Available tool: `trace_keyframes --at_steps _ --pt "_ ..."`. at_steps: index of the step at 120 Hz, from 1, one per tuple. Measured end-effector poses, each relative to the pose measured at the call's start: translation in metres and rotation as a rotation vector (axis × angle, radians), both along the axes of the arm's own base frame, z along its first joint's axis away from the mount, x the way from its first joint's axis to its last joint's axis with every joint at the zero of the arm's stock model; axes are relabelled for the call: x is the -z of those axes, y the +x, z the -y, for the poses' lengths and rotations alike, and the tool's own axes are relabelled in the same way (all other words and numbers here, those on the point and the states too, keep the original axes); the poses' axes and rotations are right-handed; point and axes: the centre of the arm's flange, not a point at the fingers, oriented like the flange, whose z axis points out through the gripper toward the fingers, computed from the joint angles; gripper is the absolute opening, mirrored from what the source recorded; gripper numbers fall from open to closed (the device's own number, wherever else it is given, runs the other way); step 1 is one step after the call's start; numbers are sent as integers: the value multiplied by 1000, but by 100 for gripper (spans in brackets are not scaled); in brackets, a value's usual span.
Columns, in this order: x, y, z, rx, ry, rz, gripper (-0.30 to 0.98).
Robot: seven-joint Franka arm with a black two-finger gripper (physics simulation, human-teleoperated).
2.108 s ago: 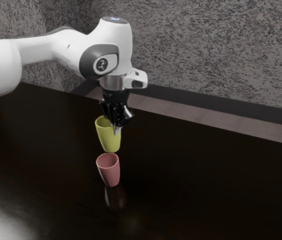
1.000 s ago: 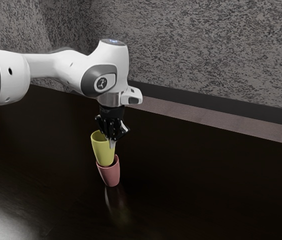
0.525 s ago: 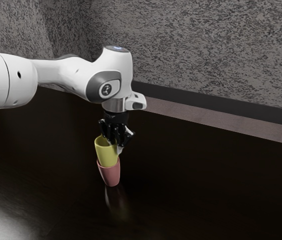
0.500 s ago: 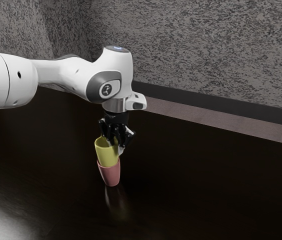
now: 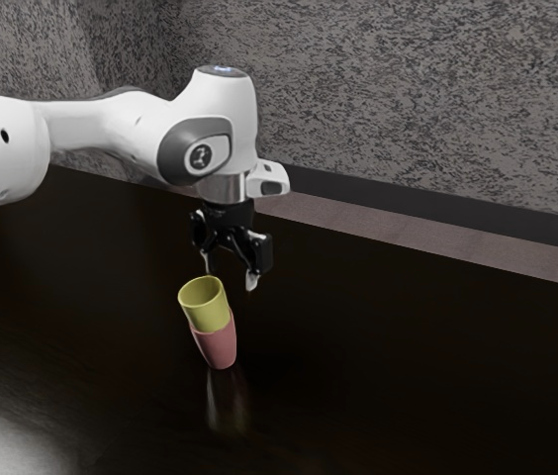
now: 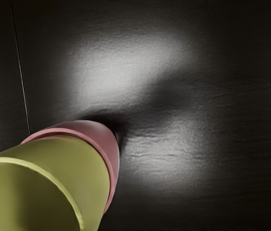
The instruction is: Place the right cup onto the left cup
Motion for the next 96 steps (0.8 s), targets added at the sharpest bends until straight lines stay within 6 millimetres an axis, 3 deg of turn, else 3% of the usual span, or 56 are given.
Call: trace_keyframes --at_steps 45,65,96 --pt "-82 -33 8 43 -44 80 67" --pt "-106 -45 6 81 -47 83 68" --pt "-130 -48 -48 47 -18 74 68"
